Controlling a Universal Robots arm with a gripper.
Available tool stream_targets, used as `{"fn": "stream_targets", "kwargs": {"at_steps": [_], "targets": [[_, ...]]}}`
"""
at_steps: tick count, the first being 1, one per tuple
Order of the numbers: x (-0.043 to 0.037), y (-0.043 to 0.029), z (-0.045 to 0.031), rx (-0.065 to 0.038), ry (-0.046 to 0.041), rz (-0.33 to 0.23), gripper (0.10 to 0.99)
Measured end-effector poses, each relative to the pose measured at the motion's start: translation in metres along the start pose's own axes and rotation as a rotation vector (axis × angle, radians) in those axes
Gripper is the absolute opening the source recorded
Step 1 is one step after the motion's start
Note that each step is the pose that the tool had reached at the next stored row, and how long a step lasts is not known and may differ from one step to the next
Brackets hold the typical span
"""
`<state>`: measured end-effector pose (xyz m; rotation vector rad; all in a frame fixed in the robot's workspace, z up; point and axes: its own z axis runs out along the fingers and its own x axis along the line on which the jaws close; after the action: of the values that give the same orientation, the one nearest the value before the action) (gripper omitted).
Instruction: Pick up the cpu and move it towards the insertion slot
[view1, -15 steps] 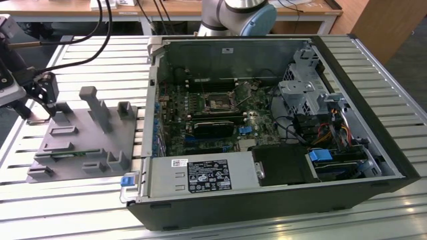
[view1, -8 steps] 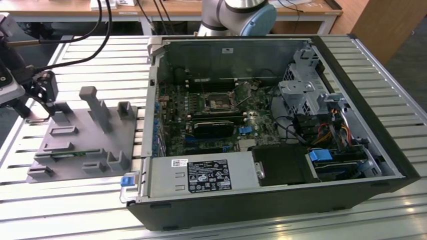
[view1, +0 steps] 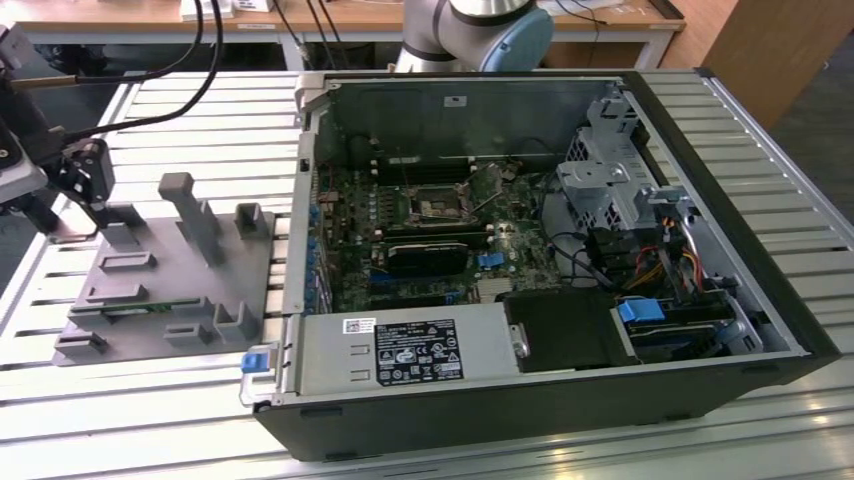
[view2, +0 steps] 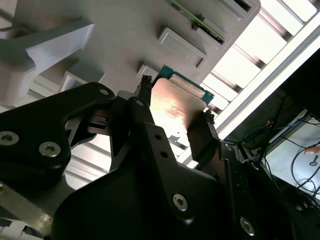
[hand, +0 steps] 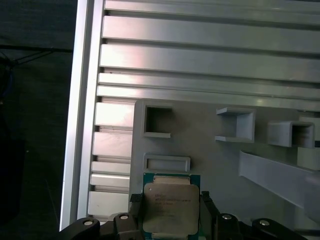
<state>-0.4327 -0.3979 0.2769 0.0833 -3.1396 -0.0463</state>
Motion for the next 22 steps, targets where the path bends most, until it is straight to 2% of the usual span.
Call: {"fn": "stream_targets", "kwargs": {"at_steps": [22], "targets": [[0.0,0.0014,-0.0113,0.0,0.0001,0.0,0.541]]}}
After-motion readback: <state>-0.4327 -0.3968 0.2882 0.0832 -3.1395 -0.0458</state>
